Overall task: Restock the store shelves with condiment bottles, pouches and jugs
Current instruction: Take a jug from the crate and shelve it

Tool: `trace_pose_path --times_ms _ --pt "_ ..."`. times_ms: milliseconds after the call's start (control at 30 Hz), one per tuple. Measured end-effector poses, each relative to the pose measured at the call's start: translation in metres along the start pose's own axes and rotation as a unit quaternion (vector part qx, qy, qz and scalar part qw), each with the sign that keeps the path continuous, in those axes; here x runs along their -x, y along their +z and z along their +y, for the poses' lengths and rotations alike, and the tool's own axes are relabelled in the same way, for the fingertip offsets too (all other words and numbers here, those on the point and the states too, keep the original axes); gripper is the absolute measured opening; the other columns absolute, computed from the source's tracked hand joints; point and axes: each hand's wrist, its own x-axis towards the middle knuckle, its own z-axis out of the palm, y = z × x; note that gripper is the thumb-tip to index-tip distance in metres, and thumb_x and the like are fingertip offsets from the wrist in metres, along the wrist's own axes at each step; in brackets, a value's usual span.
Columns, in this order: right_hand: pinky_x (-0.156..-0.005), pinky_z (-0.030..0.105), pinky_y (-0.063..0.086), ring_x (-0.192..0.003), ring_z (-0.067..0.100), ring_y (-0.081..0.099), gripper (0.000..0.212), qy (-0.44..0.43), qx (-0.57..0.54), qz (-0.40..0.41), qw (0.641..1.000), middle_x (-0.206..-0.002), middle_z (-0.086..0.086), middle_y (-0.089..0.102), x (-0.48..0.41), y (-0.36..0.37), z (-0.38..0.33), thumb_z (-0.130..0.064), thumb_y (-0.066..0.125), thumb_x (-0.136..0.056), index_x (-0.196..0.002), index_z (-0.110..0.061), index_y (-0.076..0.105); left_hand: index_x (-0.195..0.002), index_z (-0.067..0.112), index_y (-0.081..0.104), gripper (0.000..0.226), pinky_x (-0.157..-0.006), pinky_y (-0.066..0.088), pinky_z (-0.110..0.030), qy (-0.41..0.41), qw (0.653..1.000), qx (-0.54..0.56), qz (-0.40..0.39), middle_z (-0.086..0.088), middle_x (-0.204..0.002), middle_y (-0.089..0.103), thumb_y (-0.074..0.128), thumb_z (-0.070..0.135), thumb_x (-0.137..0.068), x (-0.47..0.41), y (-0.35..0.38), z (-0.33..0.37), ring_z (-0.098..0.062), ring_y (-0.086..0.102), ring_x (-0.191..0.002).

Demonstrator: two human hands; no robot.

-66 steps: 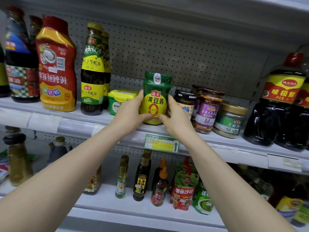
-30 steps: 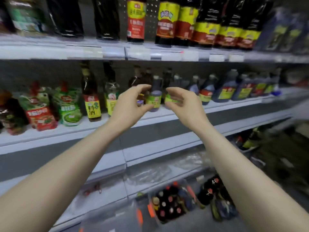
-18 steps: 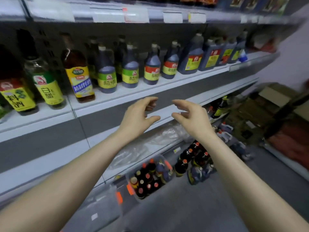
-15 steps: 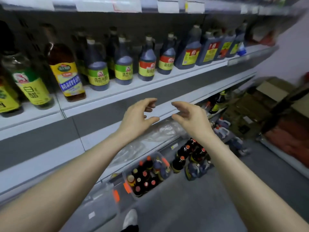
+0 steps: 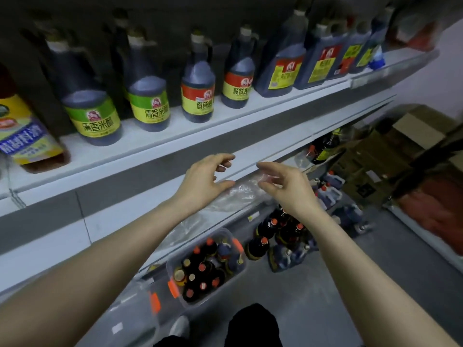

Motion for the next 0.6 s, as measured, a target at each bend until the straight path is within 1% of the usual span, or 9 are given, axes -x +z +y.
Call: trace_pose_path --times_ms 67,133,233,267,333,367,467,533,600 --pt "-0.102 0.037 0.052 -0.109 0.014 0.064 0.041 -0.009 0.003 -0.013 1.000 -0.122 -0.007 0.068 -0.018 -0.004 0.017 -0.012 0.072 -0.091 -0.130 -0.023 0.067 -0.135 0.025 0.055 0.058 -0.088 0.054 -0.034 -0.010 1.000 -0.007 -0.004 0.006 -0.120 0.063 0.079 0.023 -0.082 -0.016 0.011 -0.003 -0.009 0.060 -0.107" --pt "-0.101 0.034 0.052 -0.110 0.014 0.064 0.041 -0.009 0.003 -0.032 0.999 -0.124 -0.007 0.068 -0.041 -0.008 0.038 -0.014 0.073 -0.091 -0.130 -0.026 0.067 -0.135 0.026 0.055 0.059 -0.088 0.054 -0.033 -0.025 1.000 -0.011 0.011 0.007 -0.120 0.063 0.079 0.024 -0.082 -0.033 0.025 -0.007 -0.008 0.060 -0.106" --pt "-0.097 0.018 0.049 -0.110 0.011 0.064 0.042 -0.029 0.010 -0.079 0.996 -0.125 -0.004 0.070 -0.076 -0.013 0.069 -0.017 0.074 -0.090 -0.130 -0.028 0.067 -0.135 0.025 0.055 0.058 -0.089 0.054 -0.032 -0.066 0.997 -0.004 0.048 0.007 -0.120 0.063 0.079 0.022 -0.082 -0.051 0.048 -0.009 -0.008 0.060 -0.106" --pt "-0.097 0.017 0.048 -0.111 0.011 0.064 0.041 -0.041 0.010 -0.102 0.994 -0.126 -0.005 0.069 -0.088 -0.015 0.078 -0.017 0.074 -0.090 -0.130 -0.027 0.067 -0.135 0.025 0.055 0.058 -0.089 0.054 -0.032 -0.083 0.995 -0.002 0.062 0.006 -0.121 0.063 0.079 0.023 -0.082 -0.056 0.057 -0.009 -0.008 0.060 -0.106" --pt "-0.104 0.030 0.049 -0.117 0.015 0.062 0.042 -0.052 -0.003 -0.149 0.987 -0.131 -0.006 0.067 -0.107 -0.016 0.096 -0.015 0.072 -0.091 -0.131 -0.025 0.066 -0.135 0.024 0.055 0.058 -0.089 0.053 -0.030 -0.119 0.989 0.002 0.083 0.005 -0.121 0.063 0.079 0.025 -0.082 -0.062 0.076 -0.009 -0.010 0.060 -0.107" --pt "-0.105 0.034 0.049 -0.120 0.017 0.062 0.042 -0.055 -0.006 -0.171 0.984 -0.132 -0.006 0.066 -0.115 -0.016 0.105 -0.014 0.072 -0.092 -0.131 -0.025 0.065 -0.135 0.024 0.055 0.058 -0.090 0.052 -0.030 -0.140 0.986 0.003 0.090 0.004 -0.122 0.063 0.079 0.025 -0.082 -0.063 0.086 -0.010 -0.010 0.060 -0.108" --pt "-0.106 0.038 0.049 -0.121 0.018 0.061 0.043 -0.048 -0.008 -0.238 0.970 -0.131 -0.003 0.066 -0.137 -0.010 0.139 -0.015 0.072 -0.092 -0.132 -0.027 0.064 -0.136 0.021 0.055 0.058 -0.093 0.052 -0.030 -0.205 0.972 0.013 0.115 0.002 -0.123 0.063 0.079 0.018 -0.083 -0.059 0.120 -0.014 -0.011 0.060 -0.109" --pt "-0.105 0.034 0.049 -0.122 0.015 0.060 0.042 -0.050 -0.007 -0.276 0.960 -0.133 -0.002 0.065 -0.143 -0.002 0.159 -0.014 0.072 -0.092 -0.132 -0.026 0.065 -0.137 0.019 0.055 0.058 -0.091 0.051 -0.028 -0.244 0.961 0.020 0.132 0.004 -0.122 0.063 0.078 0.016 -0.083 -0.048 0.139 -0.018 -0.009 0.059 -0.108" --pt "-0.105 0.030 0.048 -0.123 0.013 0.059 0.041 -0.055 -0.013 -0.319 0.946 -0.133 -0.004 0.064 -0.145 0.013 0.177 -0.009 0.071 -0.092 -0.130 -0.023 0.066 -0.136 0.018 0.055 0.059 -0.091 0.050 -0.028 -0.295 0.944 0.026 0.149 0.004 -0.120 0.063 0.078 0.015 -0.082 -0.030 0.158 -0.024 -0.012 0.060 -0.108"
